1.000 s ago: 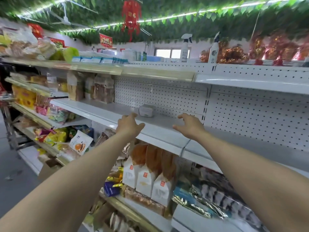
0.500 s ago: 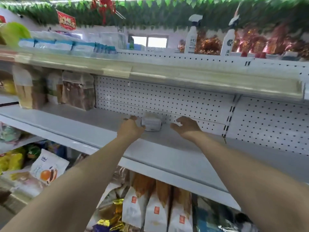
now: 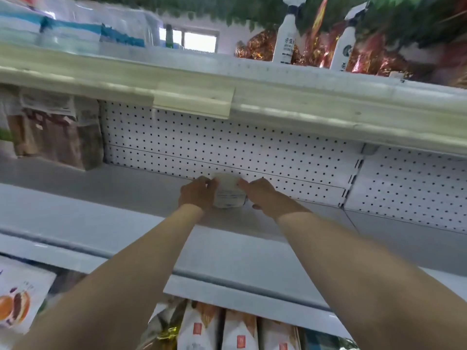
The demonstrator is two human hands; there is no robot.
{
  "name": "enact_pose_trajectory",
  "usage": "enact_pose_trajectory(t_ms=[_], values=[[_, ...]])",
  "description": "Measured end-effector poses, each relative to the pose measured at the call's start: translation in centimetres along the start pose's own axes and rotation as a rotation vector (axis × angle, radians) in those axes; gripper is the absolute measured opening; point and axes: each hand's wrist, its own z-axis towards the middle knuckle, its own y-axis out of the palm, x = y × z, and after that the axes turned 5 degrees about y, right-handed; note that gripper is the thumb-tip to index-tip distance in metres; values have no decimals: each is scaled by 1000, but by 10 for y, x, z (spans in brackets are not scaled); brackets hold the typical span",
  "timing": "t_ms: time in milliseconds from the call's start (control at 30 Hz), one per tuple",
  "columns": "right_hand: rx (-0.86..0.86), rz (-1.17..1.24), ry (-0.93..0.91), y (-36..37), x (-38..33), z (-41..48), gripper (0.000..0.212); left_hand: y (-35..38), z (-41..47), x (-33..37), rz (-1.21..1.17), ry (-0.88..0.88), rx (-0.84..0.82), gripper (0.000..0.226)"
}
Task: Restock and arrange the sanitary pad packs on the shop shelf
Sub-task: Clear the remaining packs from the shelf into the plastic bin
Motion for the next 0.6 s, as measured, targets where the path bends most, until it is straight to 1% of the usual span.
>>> enact_pose_trajectory(t_ms=[67, 100, 167, 233, 300, 333, 367, 433, 467, 533, 600], values=[[-56, 118, 45, 5, 1, -1, 43, 4, -1, 0, -13, -3, 37, 53], [-101, 191, 71, 5, 0, -2, 47, 4, -3, 1, -20, -16, 56, 54], [-182, 314, 100, 5, 1, -3, 73, 1, -10, 3, -13, -43, 78, 56], [-198, 357, 107, 4, 11, 9, 95, -4, -18, 8, 8, -53, 82, 56], [-195, 386, 115, -4, 17, -3, 105, -9, -28, 18, 26, -44, 91, 56], [-191, 389, 110, -10, 14, -20, 105, -12, -34, 24, 37, -31, 95, 56], [-194, 385, 97, -19, 14, -39, 99, -13, -42, 33, 41, -19, 103, 56], [-205, 381, 78, -36, 16, -65, 76, -13, -60, 50, 21, 10, 131, 52], [-205, 381, 90, -48, 21, -75, 63, -12, -73, 61, -17, 36, 151, 51], [-248, 468, 123, -74, 34, -99, 41, -4, -101, 84, -156, 90, 183, 45], [-302, 521, 112, -104, 53, -123, 25, 6, -133, 111, -261, 135, 184, 41]])
